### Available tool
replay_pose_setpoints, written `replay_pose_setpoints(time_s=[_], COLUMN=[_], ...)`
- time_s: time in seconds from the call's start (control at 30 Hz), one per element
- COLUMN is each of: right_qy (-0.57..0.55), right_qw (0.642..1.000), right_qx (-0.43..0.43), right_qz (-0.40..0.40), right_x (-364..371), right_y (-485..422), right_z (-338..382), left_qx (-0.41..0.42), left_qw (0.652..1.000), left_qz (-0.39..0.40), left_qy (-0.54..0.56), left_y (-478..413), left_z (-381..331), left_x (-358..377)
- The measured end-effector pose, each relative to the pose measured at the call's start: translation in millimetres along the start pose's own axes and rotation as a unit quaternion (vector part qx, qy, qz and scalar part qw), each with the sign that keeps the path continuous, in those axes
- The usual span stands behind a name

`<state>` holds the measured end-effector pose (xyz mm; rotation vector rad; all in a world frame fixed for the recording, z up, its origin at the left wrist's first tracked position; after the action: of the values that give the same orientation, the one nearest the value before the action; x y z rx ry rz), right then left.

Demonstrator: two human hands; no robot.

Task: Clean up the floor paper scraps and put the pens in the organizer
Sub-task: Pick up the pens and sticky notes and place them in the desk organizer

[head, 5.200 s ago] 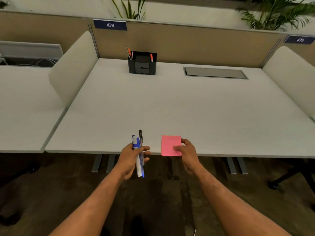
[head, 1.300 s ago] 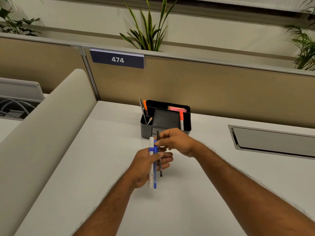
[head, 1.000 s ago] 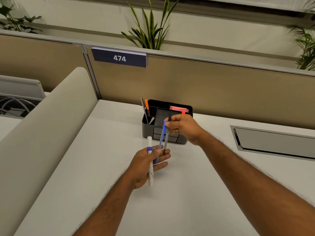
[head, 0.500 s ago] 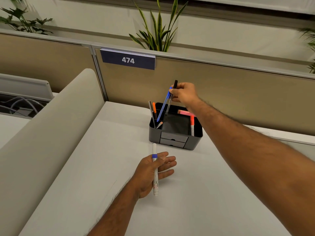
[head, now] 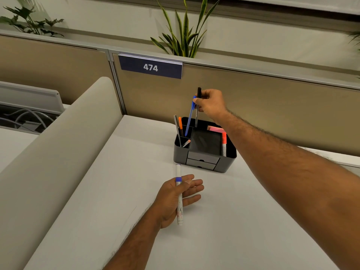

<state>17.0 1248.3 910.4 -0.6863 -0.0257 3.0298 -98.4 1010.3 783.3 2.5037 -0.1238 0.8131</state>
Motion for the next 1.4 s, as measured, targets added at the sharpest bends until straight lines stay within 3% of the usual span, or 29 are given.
replay_pose_setpoints(time_s=[0.1, 0.47, 0.7, 0.93, 1.0, 1.17, 1.23, 1.4], right_qy=[0.015, -0.107, 0.035, 0.192, 0.182, 0.108, 0.076, 0.113], right_qw=[1.000, 0.994, 0.997, 0.972, 0.976, 0.986, 0.988, 0.980], right_qx=[-0.001, 0.016, -0.016, -0.059, -0.069, -0.098, -0.084, -0.022], right_qz=[0.009, 0.024, 0.060, 0.120, 0.101, -0.086, -0.105, 0.159], right_x=[0, 3, 25, 23, 14, -25, -37, -13], right_y=[1, 9, 25, 43, 49, 91, 118, 185], right_z=[-4, -6, -25, -29, -26, -25, -30, -41], left_qx=[0.001, 0.004, 0.004, 0.016, 0.017, 0.020, 0.025, 0.059], left_qw=[1.000, 1.000, 1.000, 1.000, 0.999, 0.998, 0.996, 0.979], left_qz=[-0.003, -0.015, -0.020, -0.014, -0.014, -0.019, -0.024, -0.032], left_qy=[-0.005, -0.005, -0.016, -0.021, -0.024, -0.052, -0.077, -0.193], left_y=[1, 5, 2, 3, 4, 6, 6, 2], left_z=[-2, -5, -5, -10, -11, -12, -12, -11], left_x=[0, 1, 5, 9, 11, 20, 25, 48])
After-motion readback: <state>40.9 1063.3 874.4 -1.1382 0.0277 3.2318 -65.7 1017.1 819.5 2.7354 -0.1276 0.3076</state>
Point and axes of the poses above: each hand's wrist, its own y-axis away from the middle knuckle, its own x-axis out of the palm, z = x × y, the point moved 5 cm from there along -y, towards the middle knuckle, and after that the axes turned 6 degrees about y, right-handed, at the moved point
